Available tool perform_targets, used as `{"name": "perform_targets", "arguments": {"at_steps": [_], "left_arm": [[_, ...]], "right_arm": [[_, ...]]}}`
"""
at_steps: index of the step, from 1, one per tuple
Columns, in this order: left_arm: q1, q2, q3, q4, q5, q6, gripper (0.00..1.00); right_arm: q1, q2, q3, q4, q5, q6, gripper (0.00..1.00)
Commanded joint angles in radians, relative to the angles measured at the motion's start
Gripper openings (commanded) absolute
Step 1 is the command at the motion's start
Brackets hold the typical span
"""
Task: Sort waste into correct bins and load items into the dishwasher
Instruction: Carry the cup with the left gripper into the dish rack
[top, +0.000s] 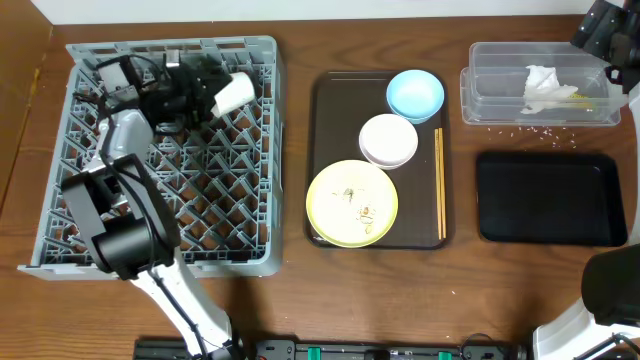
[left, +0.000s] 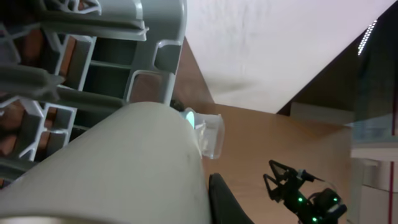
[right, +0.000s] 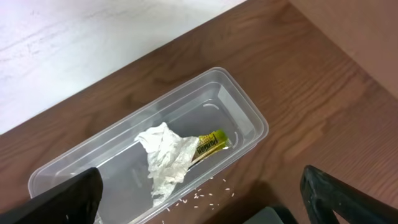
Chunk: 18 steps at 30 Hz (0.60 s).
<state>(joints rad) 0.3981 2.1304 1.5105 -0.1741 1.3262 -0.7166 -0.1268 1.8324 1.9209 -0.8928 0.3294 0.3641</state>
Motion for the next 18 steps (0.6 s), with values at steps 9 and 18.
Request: {"name": "perform_targets", "arguments": {"at_steps": [9, 18], "left_arm": [[0.105, 0.03, 0.003, -0.003, -0.017, 0.033, 0.08], [0.108, 0.03, 0.003, -0.09, -0.129, 0.104, 0.08]], "right_arm": [[-0.005, -0.003, -0.003, 0.002, 0.006, 0.017, 0.99], [-0.005, -0.003, -0.003, 0.002, 0.006, 0.017, 0.99]]}}
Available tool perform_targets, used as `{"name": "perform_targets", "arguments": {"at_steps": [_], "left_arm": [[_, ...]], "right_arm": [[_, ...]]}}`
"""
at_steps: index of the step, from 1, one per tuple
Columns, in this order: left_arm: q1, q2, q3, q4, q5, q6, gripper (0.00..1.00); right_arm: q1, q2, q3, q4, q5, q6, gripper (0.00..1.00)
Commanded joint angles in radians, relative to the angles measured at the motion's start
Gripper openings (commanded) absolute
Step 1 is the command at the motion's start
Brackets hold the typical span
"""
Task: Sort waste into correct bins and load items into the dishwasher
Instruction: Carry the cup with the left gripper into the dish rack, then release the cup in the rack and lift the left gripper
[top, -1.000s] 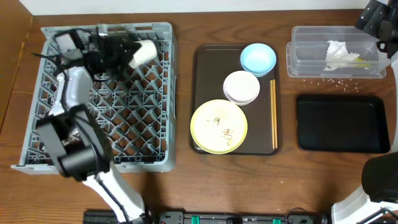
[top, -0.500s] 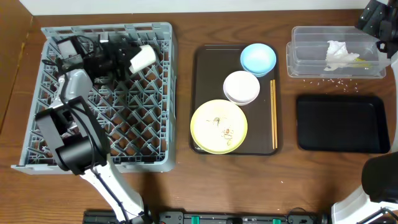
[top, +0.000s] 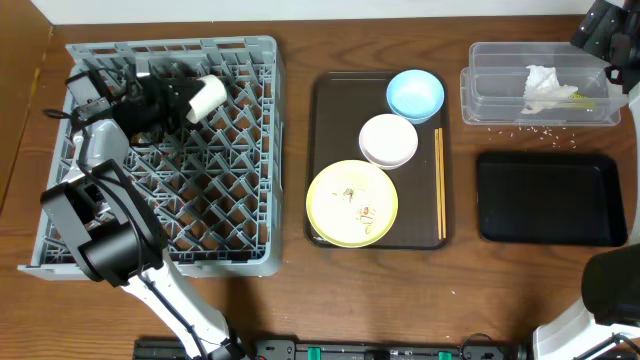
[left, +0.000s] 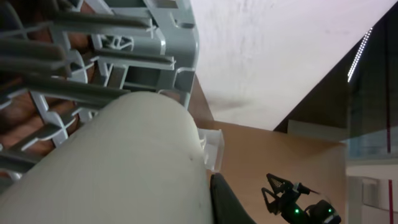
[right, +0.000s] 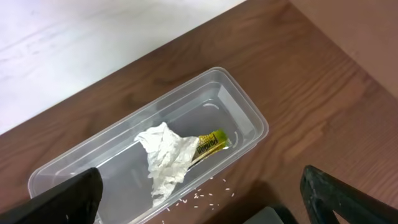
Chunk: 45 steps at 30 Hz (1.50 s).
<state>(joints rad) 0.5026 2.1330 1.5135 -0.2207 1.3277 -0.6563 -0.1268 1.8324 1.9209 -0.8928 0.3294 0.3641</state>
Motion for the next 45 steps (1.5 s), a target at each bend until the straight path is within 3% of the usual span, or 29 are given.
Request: {"name": "perform_targets", "arguments": {"at_steps": [1, 4, 7, 10, 13, 32, 42, 45], "left_arm": [[0.004, 0.027, 0.0, -0.058, -0.163, 0.048, 0.08], [0.013, 0.027, 0.0, -0.126, -0.285, 0.088, 0.09], [0.024, 0.027, 0.0, -0.146, -0.297, 0.133, 0.1], [0.04, 0.027, 0.0, -0.16, -0.297, 0.14, 0.23], [0.066, 0.027, 0.0, -0.187, -0.297, 0.14, 0.27], [0.187, -0.002, 0.001, -0.358, -0.4, 0.219, 0.27], [0.181, -0.291, 0.004, -0.514, -0.95, 0.219, 0.27], [0.16, -0.357, 0.003, -0.531, -1.007, 0.249, 0.19]], "right_arm": [[-0.005, -0.003, -0.003, 0.002, 0.006, 0.017, 0.99], [-0.005, -0.003, -0.003, 0.002, 0.006, 0.017, 0.99], [-0.005, -0.003, -0.003, 0.002, 0.006, 0.017, 0.99], [-0.005, -0.003, -0.003, 0.002, 0.006, 0.017, 0.99], [-0.005, -0.003, -0.003, 0.002, 0.006, 0.017, 0.99], [-0.005, -0.003, -0.003, 0.002, 0.006, 0.017, 0.99], [-0.005, -0.003, -0.003, 0.002, 0.006, 0.017, 0.99], [-0.005, -0.003, -0.003, 0.002, 0.006, 0.017, 0.99]]}}
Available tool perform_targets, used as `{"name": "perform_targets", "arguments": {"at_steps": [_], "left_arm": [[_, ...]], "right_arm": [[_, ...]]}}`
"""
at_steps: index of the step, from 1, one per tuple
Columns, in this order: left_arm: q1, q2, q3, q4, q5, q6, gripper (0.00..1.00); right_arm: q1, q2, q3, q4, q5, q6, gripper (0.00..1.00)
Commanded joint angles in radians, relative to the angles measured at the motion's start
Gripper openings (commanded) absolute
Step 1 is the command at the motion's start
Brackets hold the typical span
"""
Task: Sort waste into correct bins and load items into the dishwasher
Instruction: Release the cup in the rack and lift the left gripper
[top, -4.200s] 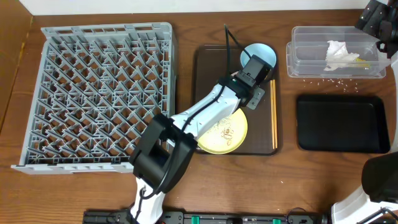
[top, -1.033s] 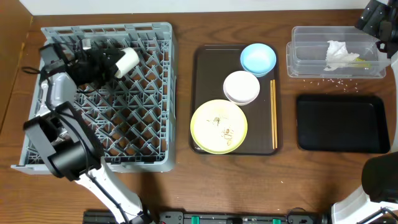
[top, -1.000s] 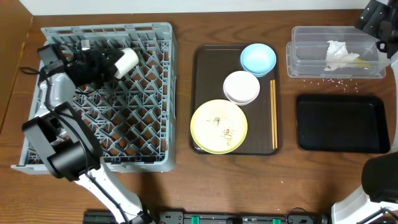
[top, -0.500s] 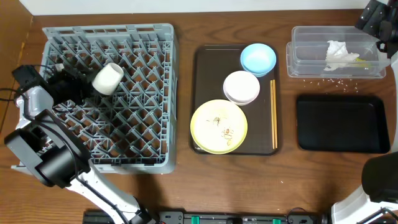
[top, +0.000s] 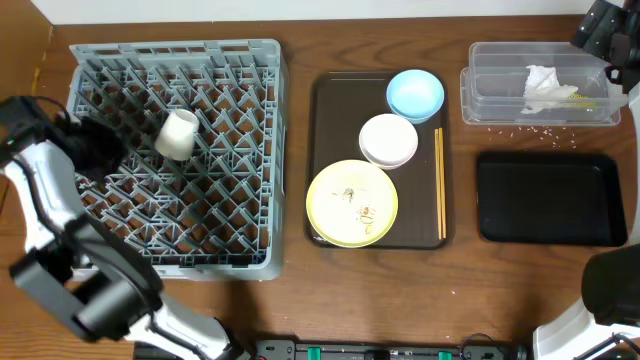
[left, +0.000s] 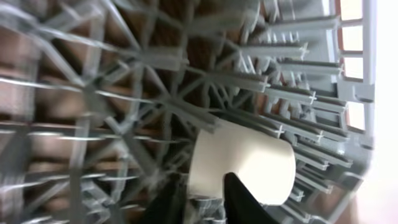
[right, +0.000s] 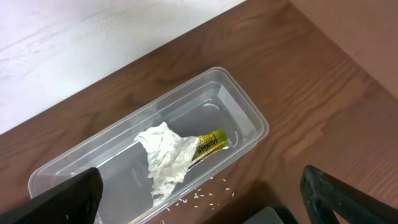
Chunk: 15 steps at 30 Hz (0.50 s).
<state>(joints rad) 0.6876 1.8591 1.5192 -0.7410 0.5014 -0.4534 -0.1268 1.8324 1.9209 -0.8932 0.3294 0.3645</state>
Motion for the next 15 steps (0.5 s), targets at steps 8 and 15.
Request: {"name": "perform_targets", "arguments": {"at_steps": [8, 15], "left_arm": [[-0.211, -0.1, -0.006, 0.038, -0.182, 0.2, 0.08], [-0.444, -0.03, -0.006, 0.151, -0.47, 0.266, 0.08]], "right_arm": [[-0.005, -0.003, -0.003, 0.002, 0.006, 0.017, 0.99], [-0.005, -0.003, -0.003, 0.002, 0.006, 0.017, 0.99]]}}
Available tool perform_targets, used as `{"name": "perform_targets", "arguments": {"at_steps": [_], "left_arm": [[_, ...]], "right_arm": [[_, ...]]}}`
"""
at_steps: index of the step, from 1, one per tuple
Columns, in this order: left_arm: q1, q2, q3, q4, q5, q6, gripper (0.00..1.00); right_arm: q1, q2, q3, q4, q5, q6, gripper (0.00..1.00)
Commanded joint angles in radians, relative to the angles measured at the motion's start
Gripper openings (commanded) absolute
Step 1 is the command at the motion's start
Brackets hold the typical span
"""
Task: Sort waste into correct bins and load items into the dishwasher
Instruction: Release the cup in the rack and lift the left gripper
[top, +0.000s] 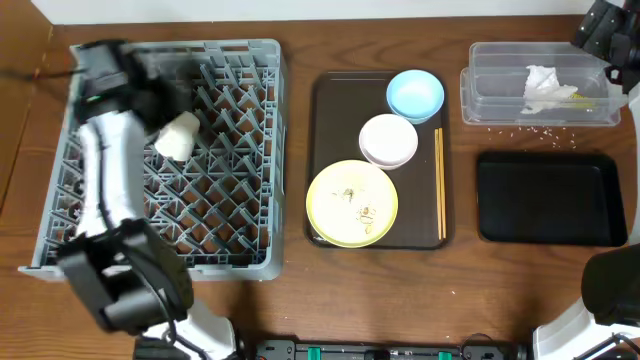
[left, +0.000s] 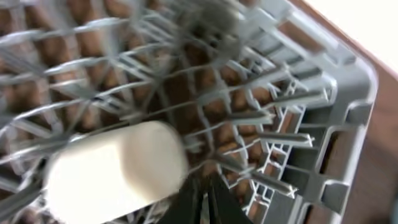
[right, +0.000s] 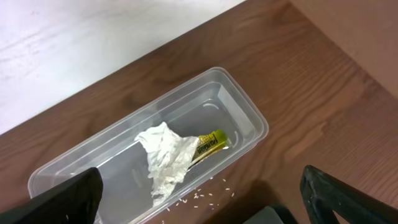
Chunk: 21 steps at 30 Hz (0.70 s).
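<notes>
A white cup (top: 178, 137) lies on its side among the tines in the back left part of the grey dish rack (top: 250, 200). In the left wrist view the cup (left: 115, 171) sits just left of my left gripper (left: 202, 199), whose dark fingers are shut with nothing in them. My right gripper (right: 199, 208) hangs open over the clear bin (right: 249, 118), which holds a crumpled tissue (right: 165, 158) and a yellow wrapper (right: 211, 143). On the brown tray (top: 325, 150) are a blue bowl (top: 415, 93), a white bowl (top: 388, 139), a dirty yellow plate (top: 351, 203) and chopsticks (top: 439, 183).
A black tray (top: 550, 198) lies at the right, in front of the clear bin. Rice grains (top: 540, 128) are scattered on the wood between them. The rack's upright tines and its corner wall (left: 348, 93) stand close around my left fingers.
My left arm has moved from the rack's left edge to its back left corner. Its fingers, apart then, are now together. The cup lies where it was. The right arm is unchanged.
My left gripper first held the cup above the rack's back middle, then further left. Later the cup lay on the tines with the fingers apart and drawn back to the left. Now the gripper is shut beside it.
</notes>
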<state>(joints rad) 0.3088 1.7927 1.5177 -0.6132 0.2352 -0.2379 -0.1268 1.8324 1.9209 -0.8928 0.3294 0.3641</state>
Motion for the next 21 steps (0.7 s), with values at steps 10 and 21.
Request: {"name": "perform_targets", "arguments": {"at_steps": [10, 21], "left_arm": [[-0.12, 0.133, -0.005, 0.046, -0.391, 0.05, 0.08], [-0.116, 0.079, -0.005, -0.048, -0.57, -0.03, 0.08]], "right_arm": [[-0.005, -0.003, -0.003, 0.002, 0.006, 0.017, 0.99], [-0.005, -0.003, -0.003, 0.002, 0.007, 0.017, 0.99]]}}
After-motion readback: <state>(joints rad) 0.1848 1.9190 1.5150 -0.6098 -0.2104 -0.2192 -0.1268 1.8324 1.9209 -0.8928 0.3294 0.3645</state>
